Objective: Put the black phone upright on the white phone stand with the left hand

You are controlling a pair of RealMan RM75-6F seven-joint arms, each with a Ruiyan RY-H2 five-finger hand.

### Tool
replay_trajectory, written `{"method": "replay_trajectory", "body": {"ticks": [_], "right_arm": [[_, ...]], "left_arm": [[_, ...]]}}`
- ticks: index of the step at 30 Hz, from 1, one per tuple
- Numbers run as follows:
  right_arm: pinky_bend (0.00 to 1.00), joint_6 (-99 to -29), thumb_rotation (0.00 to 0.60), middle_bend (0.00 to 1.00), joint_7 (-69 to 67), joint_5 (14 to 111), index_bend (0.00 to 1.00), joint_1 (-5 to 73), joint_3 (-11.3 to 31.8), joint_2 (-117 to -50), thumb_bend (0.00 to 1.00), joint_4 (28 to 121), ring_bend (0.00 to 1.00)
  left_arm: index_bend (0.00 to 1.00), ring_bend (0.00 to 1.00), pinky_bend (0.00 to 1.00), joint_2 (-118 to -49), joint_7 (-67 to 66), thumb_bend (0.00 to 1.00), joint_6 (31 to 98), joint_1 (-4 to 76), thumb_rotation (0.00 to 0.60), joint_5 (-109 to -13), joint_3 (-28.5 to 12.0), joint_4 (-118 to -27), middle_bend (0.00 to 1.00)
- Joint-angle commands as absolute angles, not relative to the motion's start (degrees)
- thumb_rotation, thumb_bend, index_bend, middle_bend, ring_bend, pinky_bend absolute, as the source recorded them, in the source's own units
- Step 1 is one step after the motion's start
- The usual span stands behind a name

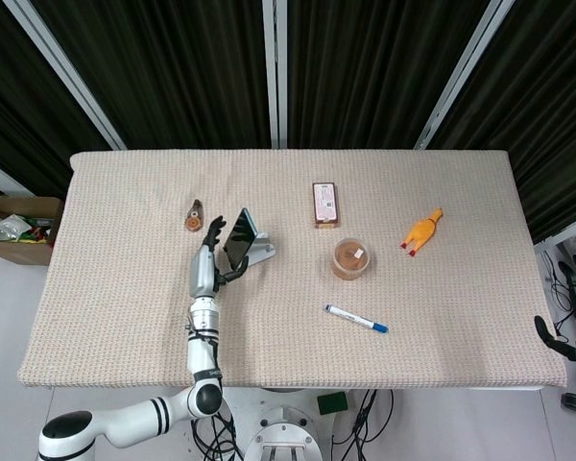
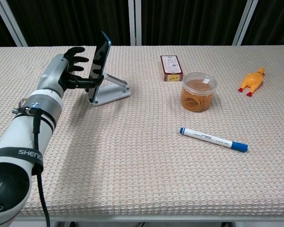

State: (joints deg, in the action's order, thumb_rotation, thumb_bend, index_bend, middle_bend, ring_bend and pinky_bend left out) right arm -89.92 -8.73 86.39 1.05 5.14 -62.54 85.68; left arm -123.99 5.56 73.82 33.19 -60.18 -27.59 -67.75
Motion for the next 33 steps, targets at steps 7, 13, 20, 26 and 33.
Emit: {"method": "replay_trajectory", "body": {"ticks": [7, 13, 20, 26, 33], "right_arm": [[0.00, -89.9, 0.600, 0.00, -8.9, 86.2, 0.00, 1.0, 5.3, -62.6, 0.34, 85.6, 0.00], [0.00, -90.0, 0.600, 0.00, -8.8, 86.3, 0.00, 1.0, 5.4, -62.4, 0.34, 85.7, 0.00], [0.00, -90.0, 0.600, 0.00, -8.7, 86.5, 0.00, 1.1, 5.3, -62.4, 0.34, 85.4, 0.00], [0.00, -91.7, 0.600, 0.00, -6.3, 87.9, 0.00, 0.9, 5.0, -64.3, 0.33, 81.9, 0.00], [0.00, -89.5, 0.600, 0.00, -2.1, 88.0, 0.00, 0.2, 2.5, -66.8, 0.30, 79.4, 0.00]], "left_arm": [[0.01, 0.06, 0.17, -122.4, 8.1, 0.25, 75.6, 32.7, 0.600, -65.7, -24.7, -67.9, 0.03], [0.01, 0.03, 0.16, -117.2, 7.5, 0.22, 78.9, 29.8, 0.600, -70.3, -21.2, -72.5, 0.02], [0.02, 0.01, 0.16, -96.6, 7.8, 0.19, 78.1, 24.2, 0.587, -77.6, -15.1, -84.6, 0.01], [0.04, 0.00, 0.20, -76.5, -1.9, 0.18, 77.4, 18.1, 0.328, -80.4, -7.4, -91.0, 0.01], [0.05, 0.00, 0.15, -74.0, -10.1, 0.14, 88.1, 8.8, 0.124, -85.3, 0.1, -84.0, 0.01]]}}
